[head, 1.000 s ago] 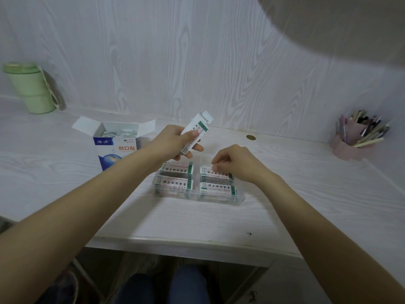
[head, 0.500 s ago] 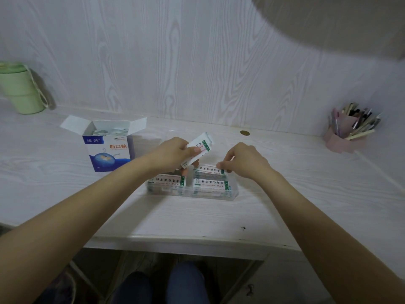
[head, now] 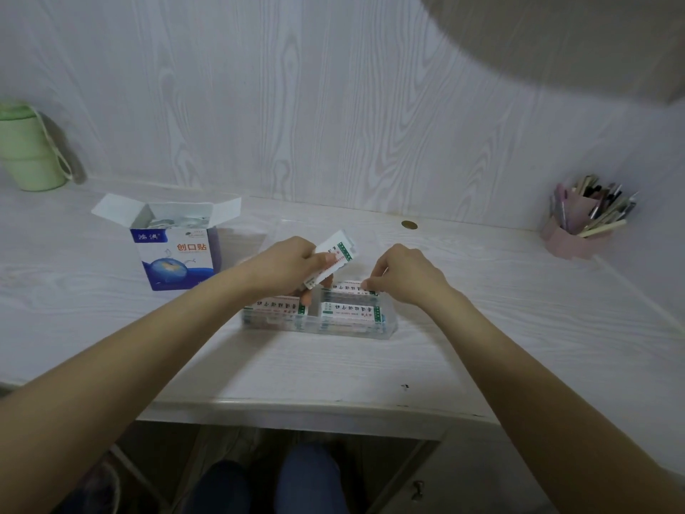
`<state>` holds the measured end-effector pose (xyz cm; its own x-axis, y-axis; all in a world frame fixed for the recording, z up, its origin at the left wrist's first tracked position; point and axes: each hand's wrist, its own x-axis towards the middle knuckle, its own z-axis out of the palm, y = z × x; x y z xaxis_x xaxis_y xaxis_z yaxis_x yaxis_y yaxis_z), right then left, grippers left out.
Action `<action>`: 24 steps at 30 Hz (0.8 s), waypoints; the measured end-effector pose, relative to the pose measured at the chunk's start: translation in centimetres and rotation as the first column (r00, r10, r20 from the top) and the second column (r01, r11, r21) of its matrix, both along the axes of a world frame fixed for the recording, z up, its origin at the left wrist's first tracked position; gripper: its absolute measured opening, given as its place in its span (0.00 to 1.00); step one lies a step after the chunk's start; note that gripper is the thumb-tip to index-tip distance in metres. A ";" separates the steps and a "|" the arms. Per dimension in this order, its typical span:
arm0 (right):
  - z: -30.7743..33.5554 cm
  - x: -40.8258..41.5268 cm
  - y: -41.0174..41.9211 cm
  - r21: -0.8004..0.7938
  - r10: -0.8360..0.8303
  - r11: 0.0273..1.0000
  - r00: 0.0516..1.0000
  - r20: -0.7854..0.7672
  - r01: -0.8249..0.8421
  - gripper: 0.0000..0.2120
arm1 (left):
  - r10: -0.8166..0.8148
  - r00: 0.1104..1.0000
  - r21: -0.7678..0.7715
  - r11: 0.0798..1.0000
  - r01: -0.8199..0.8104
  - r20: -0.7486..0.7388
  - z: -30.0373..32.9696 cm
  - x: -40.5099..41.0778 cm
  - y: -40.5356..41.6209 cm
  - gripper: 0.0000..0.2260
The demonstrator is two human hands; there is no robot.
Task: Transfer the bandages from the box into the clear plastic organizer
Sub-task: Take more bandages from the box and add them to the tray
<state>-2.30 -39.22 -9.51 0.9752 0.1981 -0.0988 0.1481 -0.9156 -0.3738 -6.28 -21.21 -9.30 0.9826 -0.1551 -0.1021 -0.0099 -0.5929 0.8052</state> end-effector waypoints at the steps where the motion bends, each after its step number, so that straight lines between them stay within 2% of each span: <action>1: 0.0 0.0 0.0 -0.001 -0.003 1.000 1.000 -0.004 0.003 0.15 | -0.003 1.000 0.004 1.000 0.003 -0.004 -0.1 0.1 -0.1 0.18; 11: 0.3 -0.3 0.1 -0.025 -0.001 1.000 1.000 -0.001 0.001 0.11 | -0.030 0.999 0.001 1.000 0.030 -0.044 0.0 0.0 -0.6 0.19; 16: 0.3 -0.2 0.3 -0.057 0.006 0.998 1.000 0.004 -0.005 0.09 | 0.052 0.998 -0.060 0.997 -0.049 0.034 1.1 0.1 0.2 0.16; 24: 0.3 -0.2 0.7 -0.103 0.003 0.995 1.000 -0.005 -0.003 0.11 | 0.030 0.997 -0.056 0.998 -0.034 -0.071 1.0 -0.1 0.0 0.16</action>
<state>-2.51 -38.57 -9.17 0.9741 0.1893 -0.1236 0.1491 -0.9489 -0.2781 -6.41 -21.23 -8.29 0.9778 -0.1313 -0.1633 0.0663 -0.5451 0.8357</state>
